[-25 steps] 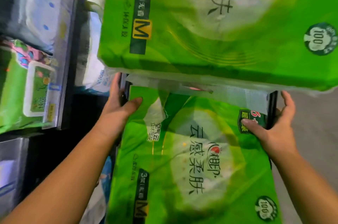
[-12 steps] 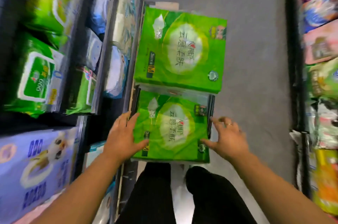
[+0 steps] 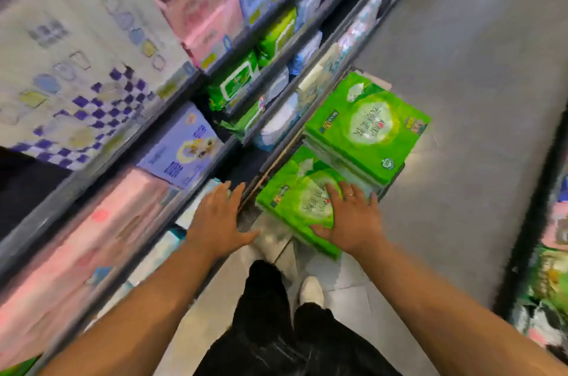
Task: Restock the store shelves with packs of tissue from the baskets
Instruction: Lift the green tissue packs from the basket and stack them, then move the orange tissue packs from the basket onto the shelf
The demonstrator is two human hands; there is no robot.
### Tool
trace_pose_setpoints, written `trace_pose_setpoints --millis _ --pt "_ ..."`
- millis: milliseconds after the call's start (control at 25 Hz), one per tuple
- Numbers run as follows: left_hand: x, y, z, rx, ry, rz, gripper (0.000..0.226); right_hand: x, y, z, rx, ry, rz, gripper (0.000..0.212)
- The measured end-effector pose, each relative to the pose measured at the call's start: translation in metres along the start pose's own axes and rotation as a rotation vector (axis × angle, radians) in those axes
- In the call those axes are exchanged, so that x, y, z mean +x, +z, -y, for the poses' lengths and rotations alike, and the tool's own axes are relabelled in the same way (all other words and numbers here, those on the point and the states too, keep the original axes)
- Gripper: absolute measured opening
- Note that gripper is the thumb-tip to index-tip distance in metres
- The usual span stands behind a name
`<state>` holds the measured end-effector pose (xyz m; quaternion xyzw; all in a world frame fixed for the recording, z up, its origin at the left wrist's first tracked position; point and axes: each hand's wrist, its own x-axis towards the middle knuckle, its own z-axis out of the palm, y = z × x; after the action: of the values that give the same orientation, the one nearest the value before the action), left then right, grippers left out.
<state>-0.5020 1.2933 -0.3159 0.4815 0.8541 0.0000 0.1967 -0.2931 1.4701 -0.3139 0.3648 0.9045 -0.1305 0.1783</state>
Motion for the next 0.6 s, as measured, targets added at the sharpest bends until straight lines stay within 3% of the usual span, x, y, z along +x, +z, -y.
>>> trace_pose_setpoints --millis 320,600 --pt "-0.23 -0.01 0.064 -0.162 -0.519 -0.248 0.095 -0.064 -0.034 0.18 -0.219 -0.537 -0.051 0.088" --pt "-0.508 0.033 0.107 -0.242 -1.039 -0.503 0.093 -0.244 0.017 0.396 -0.389 -1.126 -0.037 0.08"
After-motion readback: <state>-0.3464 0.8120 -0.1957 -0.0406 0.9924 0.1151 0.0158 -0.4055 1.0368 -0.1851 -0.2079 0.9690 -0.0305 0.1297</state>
